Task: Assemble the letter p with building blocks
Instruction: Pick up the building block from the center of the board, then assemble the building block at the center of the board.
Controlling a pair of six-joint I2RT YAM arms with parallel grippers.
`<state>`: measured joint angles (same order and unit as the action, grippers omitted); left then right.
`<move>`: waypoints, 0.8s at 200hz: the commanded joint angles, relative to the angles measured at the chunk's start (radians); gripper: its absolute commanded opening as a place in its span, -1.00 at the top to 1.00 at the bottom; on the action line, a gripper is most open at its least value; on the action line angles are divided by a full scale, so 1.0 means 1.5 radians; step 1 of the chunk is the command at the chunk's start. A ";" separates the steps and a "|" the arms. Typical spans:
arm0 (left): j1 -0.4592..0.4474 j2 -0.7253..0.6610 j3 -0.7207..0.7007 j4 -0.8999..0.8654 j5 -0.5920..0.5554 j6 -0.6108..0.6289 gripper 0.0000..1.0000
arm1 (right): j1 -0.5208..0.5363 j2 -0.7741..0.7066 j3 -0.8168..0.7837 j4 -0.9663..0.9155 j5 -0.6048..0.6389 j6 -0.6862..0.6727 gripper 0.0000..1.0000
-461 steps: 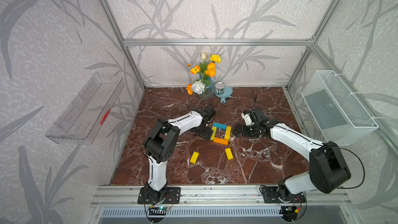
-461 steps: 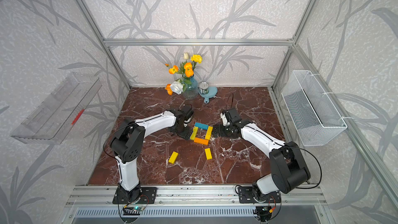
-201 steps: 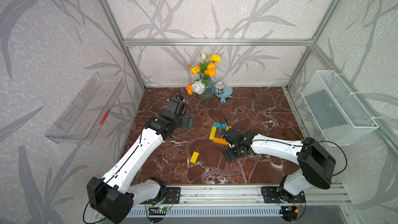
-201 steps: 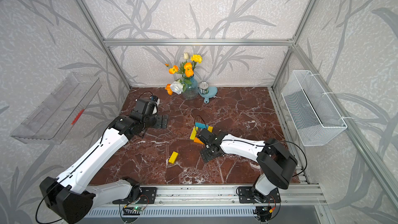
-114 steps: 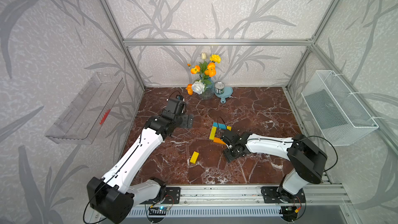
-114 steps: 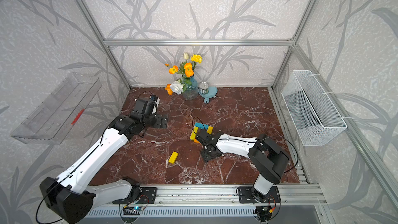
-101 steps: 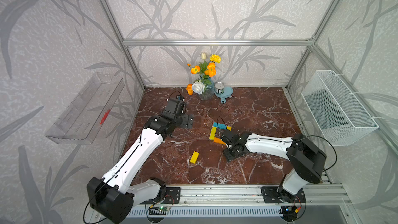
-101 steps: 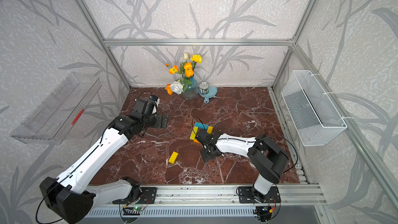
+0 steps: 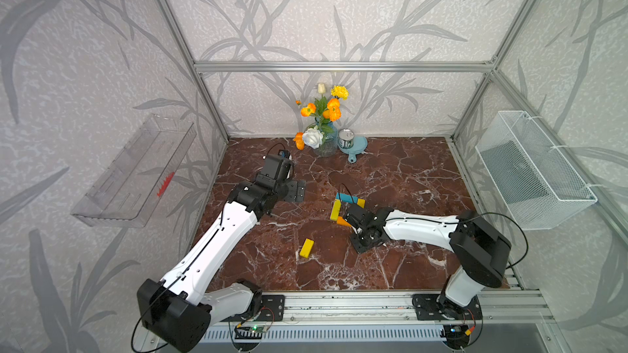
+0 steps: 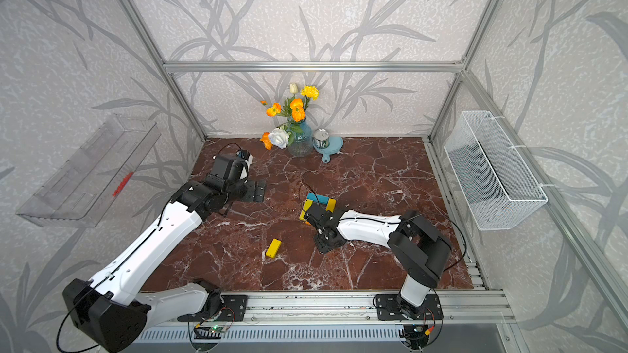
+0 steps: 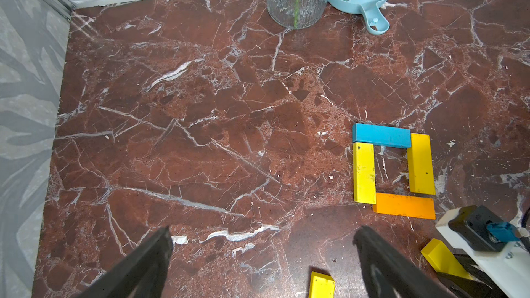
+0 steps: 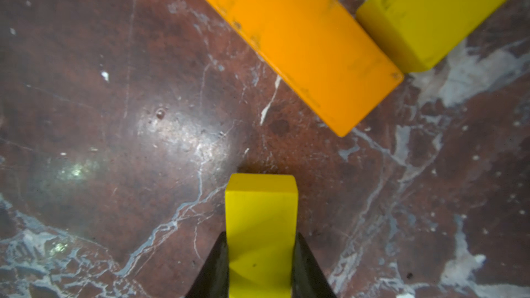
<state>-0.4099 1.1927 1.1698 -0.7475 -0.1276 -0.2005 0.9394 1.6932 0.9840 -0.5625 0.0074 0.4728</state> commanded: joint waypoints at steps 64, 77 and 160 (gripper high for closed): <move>0.005 -0.042 0.036 -0.016 0.002 0.017 -0.99 | 0.050 0.033 0.157 -0.093 0.007 0.147 1.00; 0.007 -0.049 0.042 -0.016 0.006 0.019 -0.99 | 0.051 0.056 0.172 -0.084 0.008 0.182 1.00; 0.021 -0.077 0.058 -0.025 0.035 0.032 -0.99 | 0.117 0.204 0.288 -0.114 0.027 0.298 1.00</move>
<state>-0.3859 1.1000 1.2358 -0.7593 -0.1013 -0.1745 1.1114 1.9881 1.3903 -0.6823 0.0193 0.8612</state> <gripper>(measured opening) 0.996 0.314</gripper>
